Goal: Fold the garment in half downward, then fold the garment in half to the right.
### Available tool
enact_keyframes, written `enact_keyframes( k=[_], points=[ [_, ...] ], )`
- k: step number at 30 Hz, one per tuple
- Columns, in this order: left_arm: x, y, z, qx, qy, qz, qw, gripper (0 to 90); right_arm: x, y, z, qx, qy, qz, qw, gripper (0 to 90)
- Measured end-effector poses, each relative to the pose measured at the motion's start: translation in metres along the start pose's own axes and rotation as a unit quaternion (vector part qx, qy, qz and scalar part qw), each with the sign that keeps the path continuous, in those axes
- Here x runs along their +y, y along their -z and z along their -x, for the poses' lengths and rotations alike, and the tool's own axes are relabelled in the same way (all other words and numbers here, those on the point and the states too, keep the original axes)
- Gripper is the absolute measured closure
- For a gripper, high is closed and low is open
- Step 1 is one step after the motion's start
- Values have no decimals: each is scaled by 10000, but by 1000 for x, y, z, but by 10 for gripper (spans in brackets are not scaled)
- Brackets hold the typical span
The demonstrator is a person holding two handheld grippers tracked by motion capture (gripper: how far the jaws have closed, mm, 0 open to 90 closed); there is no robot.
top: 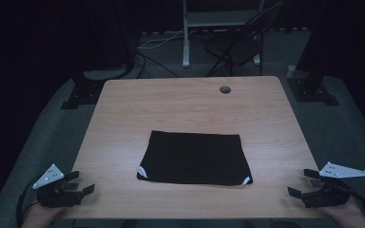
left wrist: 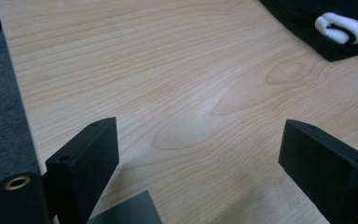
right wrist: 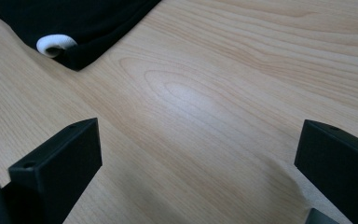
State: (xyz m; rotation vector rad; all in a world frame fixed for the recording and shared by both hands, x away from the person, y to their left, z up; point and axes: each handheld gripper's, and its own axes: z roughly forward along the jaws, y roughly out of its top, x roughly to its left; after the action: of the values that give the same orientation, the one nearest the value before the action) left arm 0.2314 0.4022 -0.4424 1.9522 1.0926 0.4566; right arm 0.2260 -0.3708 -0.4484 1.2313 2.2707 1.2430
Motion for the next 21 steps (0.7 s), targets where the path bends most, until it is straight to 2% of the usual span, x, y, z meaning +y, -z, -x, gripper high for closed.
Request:
enact_keyframes(
  k=[4,12,15,21],
  points=[
    [0,0,1,27,-18,-19,10000,120,0,0,0,7,-36,-3,10000,5],
    [3,-2,4,44,-83,-82,9999,121,1,-3,-4,14,71,-33,10000,5],
    [5,-4,4,-19,-49,-75,10000,120,2,-5,-7,65,106,-31,9999,5],
    [10,-12,11,-145,-156,-135,9997,120,7,-13,-15,155,237,-96,9996,5]
  ],
)
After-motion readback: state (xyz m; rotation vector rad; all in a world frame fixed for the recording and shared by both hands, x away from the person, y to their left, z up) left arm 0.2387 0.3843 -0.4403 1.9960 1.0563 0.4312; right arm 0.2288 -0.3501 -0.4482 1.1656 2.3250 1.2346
